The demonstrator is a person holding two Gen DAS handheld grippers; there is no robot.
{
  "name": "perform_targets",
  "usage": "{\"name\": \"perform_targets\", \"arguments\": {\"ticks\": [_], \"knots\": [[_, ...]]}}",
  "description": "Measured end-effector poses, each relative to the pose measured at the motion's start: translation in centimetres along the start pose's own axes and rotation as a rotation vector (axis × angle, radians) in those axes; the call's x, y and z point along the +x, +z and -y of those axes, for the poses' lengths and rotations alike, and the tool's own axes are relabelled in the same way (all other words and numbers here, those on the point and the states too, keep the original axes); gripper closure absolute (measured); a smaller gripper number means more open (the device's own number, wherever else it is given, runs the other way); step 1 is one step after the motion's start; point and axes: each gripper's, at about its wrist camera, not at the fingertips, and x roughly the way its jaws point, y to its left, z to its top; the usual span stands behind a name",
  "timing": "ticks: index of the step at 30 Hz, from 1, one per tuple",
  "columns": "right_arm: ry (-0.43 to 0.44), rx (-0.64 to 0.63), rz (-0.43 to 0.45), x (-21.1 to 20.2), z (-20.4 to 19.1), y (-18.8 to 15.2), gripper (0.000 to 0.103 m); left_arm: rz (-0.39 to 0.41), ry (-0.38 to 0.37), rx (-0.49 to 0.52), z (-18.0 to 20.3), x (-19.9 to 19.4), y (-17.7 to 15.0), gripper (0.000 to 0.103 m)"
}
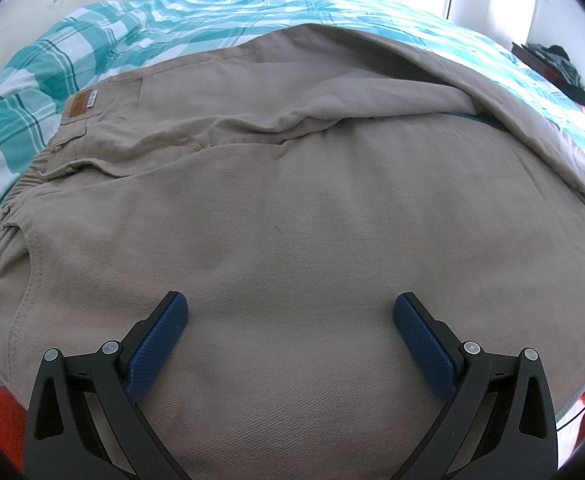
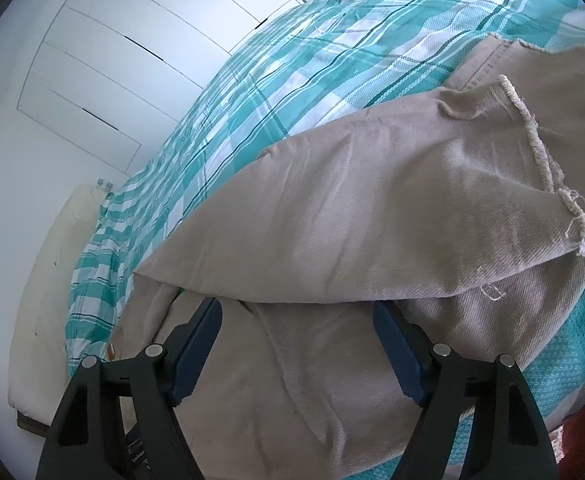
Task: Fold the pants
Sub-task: 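Move the right tool toward the frayed leg hem to grasp it, then grasp the frayed hem with the right tool and lift it up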
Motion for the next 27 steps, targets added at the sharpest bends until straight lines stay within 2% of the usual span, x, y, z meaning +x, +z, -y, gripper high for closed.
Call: {"name": "perform_targets", "arguments": {"ticks": [7, 14, 17, 20, 21, 22, 23, 24, 25, 27], "knots": [[-0.001, 0.016, -0.001, -0.5, 0.1, 0.1, 0.025, -0.005, -0.004, 0.001, 0.0, 0.0, 0.1, 0.0], [0.103, 0.333, 0.072, -3.6, 5.7, 2.7, 0.025, -0.001, 0.003, -0.002, 0.1, 0.1, 0.1, 0.0], [0.118, 0.404, 0.084, -4.2, 7.4, 3.2, 0.025, -0.001, 0.003, -0.002, 0.0, 0.1, 0.1, 0.0], [0.116, 0.406, 0.091, -4.1, 7.8, 3.6, 0.028, -0.001, 0.003, -0.001, 0.1, 0.1, 0.1, 0.0], [0.101, 0.379, 0.083, -3.8, 7.4, 3.9, 0.04, -0.004, 0.003, -0.001, 0.0, 0.1, 0.2, 0.0], [0.077, 0.343, 0.069, -3.5, 6.9, 4.1, 0.056, -0.017, 0.002, 0.0, 0.0, 0.1, 0.4, 0.0], [0.036, 0.292, 0.051, -3.2, 6.2, 4.4, 0.069, -0.053, -0.002, 0.002, -0.1, -0.1, 0.9, 0.001], [-0.007, 0.235, 0.033, -2.9, 5.3, 4.8, 0.099, -0.09, -0.016, 0.001, -0.2, -0.3, 1.5, 0.001], [-0.023, 0.198, 0.036, -3.0, 4.5, 5.1, 0.098, -0.116, -0.061, -0.012, -0.7, -1.0, 2.5, 0.001], [0.035, 0.116, 0.077, -4.8, 2.2, 6.3, 0.098, -0.088, -0.14, -0.067, -1.9, -2.7, 4.3, 0.001]]}}
